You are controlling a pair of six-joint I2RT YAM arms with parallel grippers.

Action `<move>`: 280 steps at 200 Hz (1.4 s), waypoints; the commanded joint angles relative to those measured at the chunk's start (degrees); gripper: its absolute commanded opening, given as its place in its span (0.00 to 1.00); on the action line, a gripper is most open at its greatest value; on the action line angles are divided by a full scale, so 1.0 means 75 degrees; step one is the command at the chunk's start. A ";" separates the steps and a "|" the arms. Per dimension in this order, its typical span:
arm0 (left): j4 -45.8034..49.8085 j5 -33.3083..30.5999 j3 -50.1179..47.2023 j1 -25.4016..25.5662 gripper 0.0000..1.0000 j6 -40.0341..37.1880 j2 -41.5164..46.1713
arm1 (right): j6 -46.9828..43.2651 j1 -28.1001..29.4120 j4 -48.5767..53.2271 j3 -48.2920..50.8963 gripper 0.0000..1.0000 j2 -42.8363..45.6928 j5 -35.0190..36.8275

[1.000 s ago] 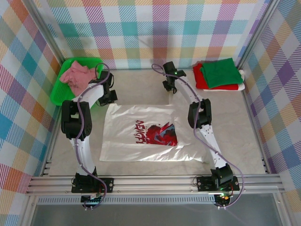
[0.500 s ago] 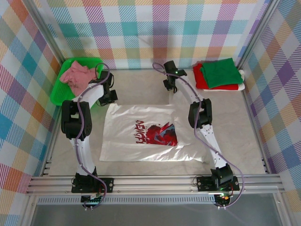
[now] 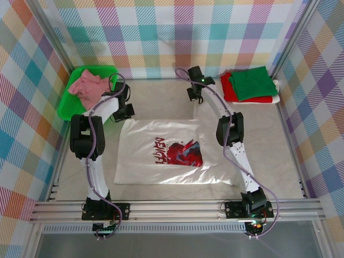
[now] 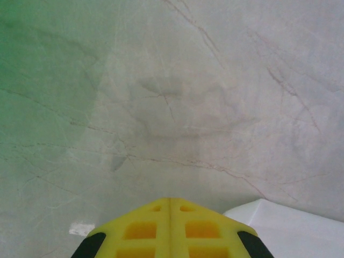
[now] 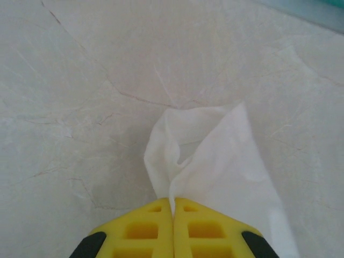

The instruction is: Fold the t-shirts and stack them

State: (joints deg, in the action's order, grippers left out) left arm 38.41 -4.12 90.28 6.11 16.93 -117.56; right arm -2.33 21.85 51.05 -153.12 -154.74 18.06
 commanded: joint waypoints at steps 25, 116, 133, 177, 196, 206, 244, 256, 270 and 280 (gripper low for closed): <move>0.0023 -0.0267 -0.0176 -0.0114 0.00 0.0040 0.0365 | -0.0182 -0.0115 -0.0020 0.0184 0.00 0.1198 -0.0032; 0.0107 -0.0260 0.0009 -0.0170 0.00 -0.0192 0.0382 | 0.0327 -0.0863 -0.0166 0.0436 0.27 0.1442 -0.1904; 0.0137 -0.0218 0.0081 -0.0170 0.00 -0.0194 0.0318 | 0.0662 -0.0982 -0.0242 0.0436 0.32 0.1384 -0.2575; 0.0222 -0.0278 0.0127 -0.0170 0.00 -0.0264 0.0296 | 0.1117 -0.1283 -0.0327 0.0444 0.25 0.1264 -0.3088; 0.0201 -0.0295 0.0106 -0.0170 0.00 -0.0288 0.0306 | 0.0863 -0.1284 -0.0248 0.0420 0.41 0.1085 -0.3153; 0.0194 -0.0289 0.0092 -0.0170 0.00 -0.0288 0.0288 | 0.0804 -0.1284 -0.0221 0.0413 0.50 0.0959 -0.2959; 0.0068 -0.0106 0.0116 -0.0170 0.00 -0.0318 0.0220 | 0.1345 -0.1688 -0.0546 -0.0032 0.63 0.0151 -0.3317; 0.0069 -0.0090 0.0127 -0.0170 0.00 -0.0335 0.0227 | 0.1569 -0.1824 -0.0642 -0.0383 0.62 -0.0179 -0.3510; 0.0048 -0.0107 0.0111 -0.0170 0.00 -0.0363 0.0269 | 0.1674 -0.1898 -0.0848 -0.0541 0.64 -0.0406 -0.3698; 0.0035 -0.0138 0.0083 -0.0170 0.00 -0.0383 0.0312 | 0.1690 -0.1905 -0.1019 -0.0525 0.65 -0.0500 -0.3794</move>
State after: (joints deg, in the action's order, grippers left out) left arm 38.81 -5.43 89.89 5.48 15.27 -116.86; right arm 7.64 9.15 46.46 -154.74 -156.09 -6.74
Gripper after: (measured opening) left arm 0.052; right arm 0.640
